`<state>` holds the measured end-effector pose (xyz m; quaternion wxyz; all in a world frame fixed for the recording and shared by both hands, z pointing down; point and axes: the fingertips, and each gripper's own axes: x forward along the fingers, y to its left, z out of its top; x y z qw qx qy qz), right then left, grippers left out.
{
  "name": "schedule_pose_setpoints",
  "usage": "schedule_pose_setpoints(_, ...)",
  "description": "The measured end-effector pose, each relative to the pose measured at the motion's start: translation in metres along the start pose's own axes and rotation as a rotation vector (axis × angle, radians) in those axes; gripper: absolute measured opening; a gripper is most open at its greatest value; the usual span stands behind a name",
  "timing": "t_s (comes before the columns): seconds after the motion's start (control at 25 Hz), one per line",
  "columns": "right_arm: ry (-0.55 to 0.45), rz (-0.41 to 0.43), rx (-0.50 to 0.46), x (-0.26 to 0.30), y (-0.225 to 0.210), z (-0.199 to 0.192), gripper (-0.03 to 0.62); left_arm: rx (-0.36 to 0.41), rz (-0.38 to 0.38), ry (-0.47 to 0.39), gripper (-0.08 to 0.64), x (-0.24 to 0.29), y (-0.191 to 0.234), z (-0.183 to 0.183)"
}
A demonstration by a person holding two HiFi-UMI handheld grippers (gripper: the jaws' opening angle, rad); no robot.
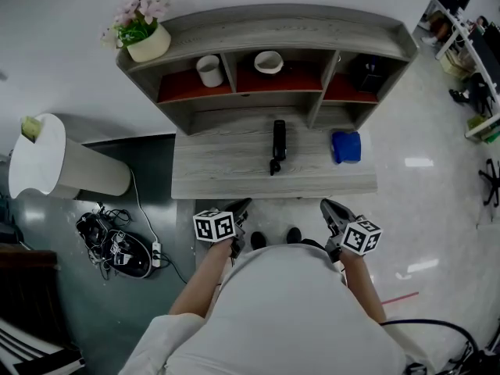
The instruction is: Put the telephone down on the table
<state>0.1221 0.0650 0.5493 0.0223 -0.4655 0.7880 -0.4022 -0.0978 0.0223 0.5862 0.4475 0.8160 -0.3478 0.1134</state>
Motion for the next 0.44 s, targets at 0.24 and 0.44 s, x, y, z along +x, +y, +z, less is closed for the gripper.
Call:
schedule_pose_setpoints(0.24, 0.013, -0.001, -0.005, 0.0001, -0.0028, 0.0017, 0.017, -0.009, 0.007, -0.008, 0.009, 0.0024, 0.0005, 0.0039)
schedule_pose_setpoints(0.44, 0.015, -0.004, -0.009, -0.0008, -0.0067, 0.0046, 0.017, -0.011, 0.009, -0.006, 0.009, 0.0050, 0.0014, 0.0023)
